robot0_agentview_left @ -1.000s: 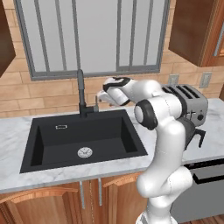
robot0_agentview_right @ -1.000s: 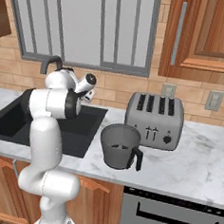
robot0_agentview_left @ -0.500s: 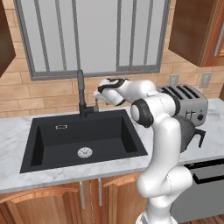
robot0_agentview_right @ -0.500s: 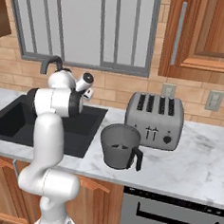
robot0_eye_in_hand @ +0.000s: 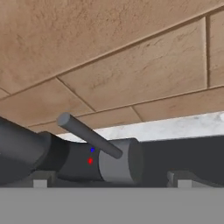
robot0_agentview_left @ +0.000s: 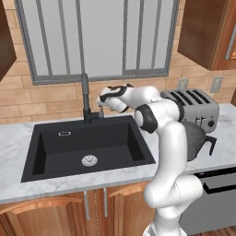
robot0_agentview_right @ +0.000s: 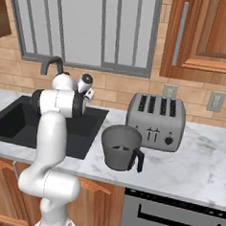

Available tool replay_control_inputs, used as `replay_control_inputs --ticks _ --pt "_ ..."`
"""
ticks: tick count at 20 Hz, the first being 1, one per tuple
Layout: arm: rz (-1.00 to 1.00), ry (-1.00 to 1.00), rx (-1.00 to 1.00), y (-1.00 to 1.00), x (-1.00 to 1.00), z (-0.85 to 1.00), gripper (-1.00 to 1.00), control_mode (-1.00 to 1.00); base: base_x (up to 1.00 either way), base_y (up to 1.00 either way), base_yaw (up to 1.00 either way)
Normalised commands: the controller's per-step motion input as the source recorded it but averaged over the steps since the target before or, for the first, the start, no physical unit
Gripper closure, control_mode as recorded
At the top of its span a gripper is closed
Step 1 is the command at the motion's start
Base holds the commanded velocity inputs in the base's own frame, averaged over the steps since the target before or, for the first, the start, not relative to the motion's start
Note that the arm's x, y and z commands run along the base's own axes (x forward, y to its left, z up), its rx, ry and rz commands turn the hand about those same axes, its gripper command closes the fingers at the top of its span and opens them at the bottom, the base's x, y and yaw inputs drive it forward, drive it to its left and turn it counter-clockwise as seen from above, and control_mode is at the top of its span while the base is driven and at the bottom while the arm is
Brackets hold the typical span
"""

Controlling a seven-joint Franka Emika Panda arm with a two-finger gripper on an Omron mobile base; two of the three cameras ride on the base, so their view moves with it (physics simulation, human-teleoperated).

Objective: Turn on the sink faucet and place the jug under the water for a few seconds to fill it up.

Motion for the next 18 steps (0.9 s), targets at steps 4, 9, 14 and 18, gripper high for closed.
replay_control_inputs --ticks 4,9,14,18 --pt "-0.02 0.0 -0.03 0.0 0.29 -0.09 -1.0 -1.0 0.0 0.0 0.0" --pt "-0.03 0.0 -0.01 0.0 0.33 -0.05 -1.0 -1.0 0.0 0.0 0.0" --pt "-0.02 0.0 -0.02 0.0 0.28 -0.09 -1.0 -1.0 0.0 0.0 0.0" --pt "-0.02 0.0 -0.01 0.01 0.27 -0.1 -1.0 -1.0 0.0 0.0 0.0"
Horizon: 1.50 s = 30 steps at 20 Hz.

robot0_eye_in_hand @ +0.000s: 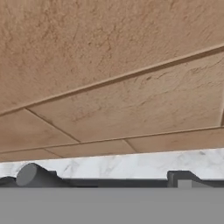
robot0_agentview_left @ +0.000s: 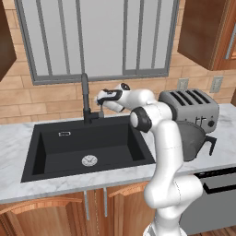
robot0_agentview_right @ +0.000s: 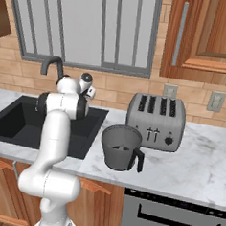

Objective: Turn on the sink faucet and place the jug under the water for a few seconds to fill it up.

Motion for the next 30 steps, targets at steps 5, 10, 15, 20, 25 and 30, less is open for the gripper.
replay_control_inputs --ticks 5,10,15,20,25,30 --pt "-0.02 0.0 0.0 0.02 0.23 -0.11 -1.0 -1.0 0.0 0.0 0.0" --pt "0.0 0.0 0.0 0.0 0.08 -0.11 1.0 -1.0 0.0 0.0 0.0" --pt "0.0 0.0 0.0 0.0 0.0 0.0 1.0 -1.0 0.0 0.0 0.0" --pt "0.0 0.0 0.0 0.0 0.0 0.0 1.0 -1.0 0.0 0.0 0.0" --pt "0.0 0.0 0.0 0.0 0.0 0.0 1.0 -1.0 0.0 0.0 0.0" --pt "0.0 0.0 0.0 -0.02 0.0 0.0 1.0 -1.0 0.0 0.0 0.0"
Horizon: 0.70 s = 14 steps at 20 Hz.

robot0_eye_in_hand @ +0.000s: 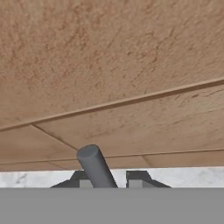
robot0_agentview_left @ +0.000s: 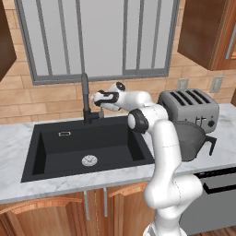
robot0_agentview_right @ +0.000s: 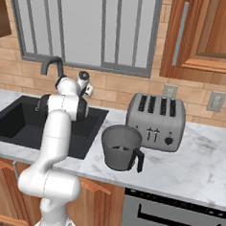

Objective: Turn on the sink faucet and place the jug under the water for a few seconds to fill it up.

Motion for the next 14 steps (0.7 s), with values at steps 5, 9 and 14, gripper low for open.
replay_control_inputs --ticks 5,9,14 --pt "-0.01 0.0 0.0 -0.17 -0.01 0.0 1.0 -1.0 0.0 0.0 0.0" --pt "-0.04 0.0 0.0 -0.27 -0.06 0.0 1.0 -1.0 0.0 0.0 0.0" --pt "-0.06 0.0 0.0 -0.33 -0.14 0.0 1.0 -1.0 0.0 0.0 0.0"
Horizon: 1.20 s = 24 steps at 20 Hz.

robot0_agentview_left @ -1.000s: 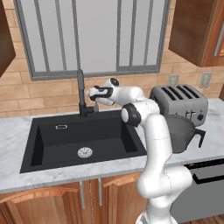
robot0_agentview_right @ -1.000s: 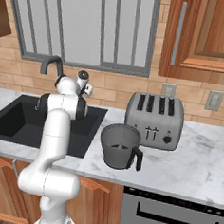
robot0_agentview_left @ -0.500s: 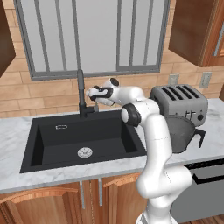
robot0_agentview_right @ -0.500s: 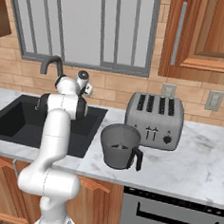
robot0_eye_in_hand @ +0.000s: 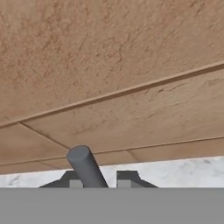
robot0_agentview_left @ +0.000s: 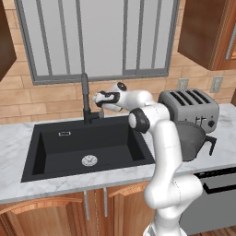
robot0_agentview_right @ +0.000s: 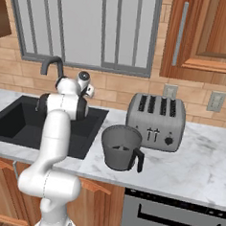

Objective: Turn on the sink faucet and place the jug under the water for a few seconds to fill it up.

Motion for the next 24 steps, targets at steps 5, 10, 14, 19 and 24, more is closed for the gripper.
replay_control_inputs --ticks 5,10,14,19,24 --pt "-0.07 0.0 0.0 -0.37 -0.18 0.0 1.0 -1.0 0.0 0.0 0.0" --pt "-0.08 0.0 0.0 -0.36 -0.21 0.0 1.0 -1.0 0.0 0.0 0.0" --pt "-0.08 0.0 0.0 -0.35 -0.18 0.0 1.0 -1.0 0.0 0.0 0.0" --pt "-0.08 0.0 0.0 -0.33 -0.16 0.0 1.0 -1.0 0.0 0.0 0.0" --pt "-0.07 0.0 0.0 -0.17 -0.05 0.0 1.0 -1.0 0.0 0.0 0.0"
